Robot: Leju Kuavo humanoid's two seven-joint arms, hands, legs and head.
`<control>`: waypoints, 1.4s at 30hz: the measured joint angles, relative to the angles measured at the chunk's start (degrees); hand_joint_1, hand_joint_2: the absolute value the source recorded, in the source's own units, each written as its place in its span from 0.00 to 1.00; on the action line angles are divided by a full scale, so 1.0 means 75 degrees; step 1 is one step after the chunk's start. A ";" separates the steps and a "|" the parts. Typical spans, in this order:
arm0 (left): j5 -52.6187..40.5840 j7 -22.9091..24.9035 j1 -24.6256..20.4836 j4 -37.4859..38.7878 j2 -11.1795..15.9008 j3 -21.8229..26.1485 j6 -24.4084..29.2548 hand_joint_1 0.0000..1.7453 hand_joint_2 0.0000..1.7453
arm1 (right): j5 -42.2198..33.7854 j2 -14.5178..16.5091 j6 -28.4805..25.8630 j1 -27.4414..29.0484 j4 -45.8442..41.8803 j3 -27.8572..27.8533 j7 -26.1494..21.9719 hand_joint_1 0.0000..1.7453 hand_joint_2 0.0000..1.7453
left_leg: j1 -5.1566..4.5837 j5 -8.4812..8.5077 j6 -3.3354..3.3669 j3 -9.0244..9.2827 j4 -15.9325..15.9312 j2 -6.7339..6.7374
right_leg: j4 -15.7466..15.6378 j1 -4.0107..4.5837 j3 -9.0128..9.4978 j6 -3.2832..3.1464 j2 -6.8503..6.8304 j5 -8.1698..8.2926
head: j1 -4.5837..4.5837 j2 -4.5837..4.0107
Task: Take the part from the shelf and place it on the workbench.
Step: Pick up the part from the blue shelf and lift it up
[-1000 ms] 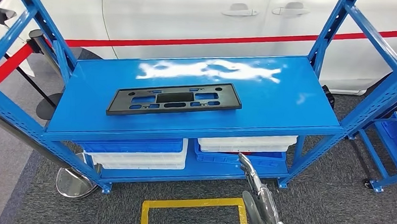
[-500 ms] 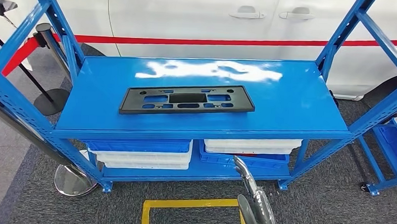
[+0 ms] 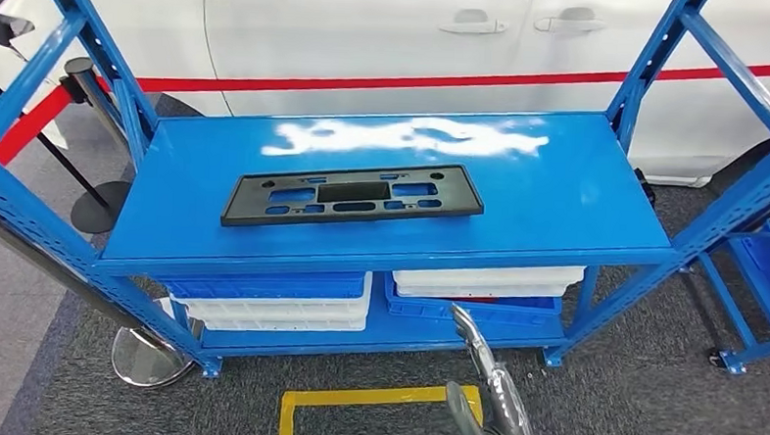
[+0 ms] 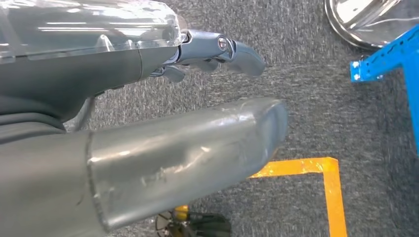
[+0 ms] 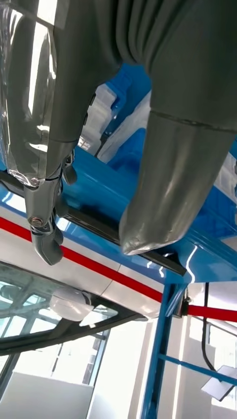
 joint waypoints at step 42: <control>-0.0430 0.0020 0.0046 -0.0002 0.0080 0.0150 -0.0117 0.00 0.00 | -0.0067 0.0404 0.0353 -0.0043 0.0201 -0.0069 -0.0020 0.00 0.00 | 0.0135 0.0551 0.0023 0.0417 -0.0886 -0.0114 | 0.0129 -0.0013 -0.0035 0.0273 0.0107 -0.0044 | -0.0037 0.0001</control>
